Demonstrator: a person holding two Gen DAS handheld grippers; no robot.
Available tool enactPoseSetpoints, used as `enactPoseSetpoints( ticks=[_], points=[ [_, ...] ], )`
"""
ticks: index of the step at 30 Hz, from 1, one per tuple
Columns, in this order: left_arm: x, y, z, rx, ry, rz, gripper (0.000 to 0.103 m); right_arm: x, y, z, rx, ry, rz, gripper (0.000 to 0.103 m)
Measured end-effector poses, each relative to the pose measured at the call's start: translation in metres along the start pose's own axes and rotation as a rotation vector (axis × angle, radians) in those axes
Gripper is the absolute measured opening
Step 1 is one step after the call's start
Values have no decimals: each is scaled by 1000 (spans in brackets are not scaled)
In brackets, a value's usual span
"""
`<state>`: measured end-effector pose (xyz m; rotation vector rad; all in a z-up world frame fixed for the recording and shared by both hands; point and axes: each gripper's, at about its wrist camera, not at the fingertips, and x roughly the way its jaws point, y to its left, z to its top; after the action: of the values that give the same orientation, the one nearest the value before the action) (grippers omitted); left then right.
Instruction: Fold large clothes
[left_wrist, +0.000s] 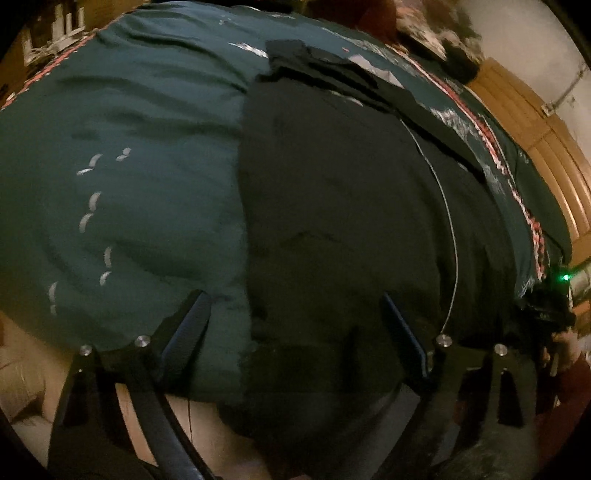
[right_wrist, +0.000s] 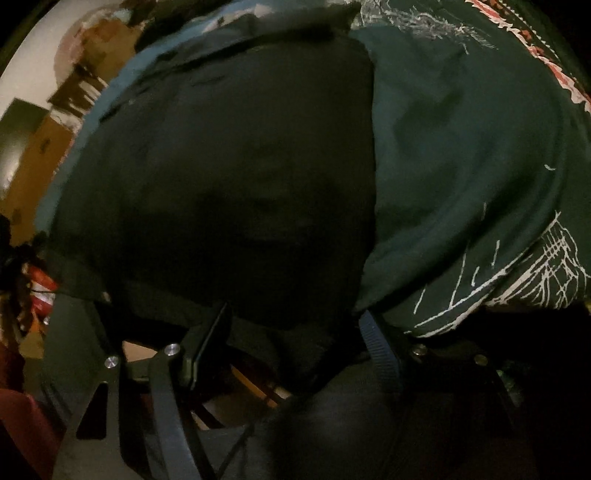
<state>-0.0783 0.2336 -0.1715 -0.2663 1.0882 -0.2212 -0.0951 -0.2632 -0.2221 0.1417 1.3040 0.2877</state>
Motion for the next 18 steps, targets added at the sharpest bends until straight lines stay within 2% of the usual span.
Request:
enactPoseSetpoints(
  ticks=[2,7,9,10,11,15,18],
  points=[
    [4,-2,1,27,2,-8,90,9,-5,-1,15,25,-18,76],
    [5,-3,3,87,11,-35,88,13,-5,1,13,42,2,77],
    [4,-1,2,92,14,-46,76,16,-3,1,-7,66,16,74],
    [3,2,1,86,16,-48,72,16,-1,0,-16,75,20,68],
    [3,5,0,79,17,-50,66,15,2,-1,-23,85,28,67],
    [5,8,-1,76,27,-65,51,17,1,-3,-18,99,34,67],
    [6,5,-3,91,41,-52,51,26,3,-3,-9,134,36,67]
  ],
)
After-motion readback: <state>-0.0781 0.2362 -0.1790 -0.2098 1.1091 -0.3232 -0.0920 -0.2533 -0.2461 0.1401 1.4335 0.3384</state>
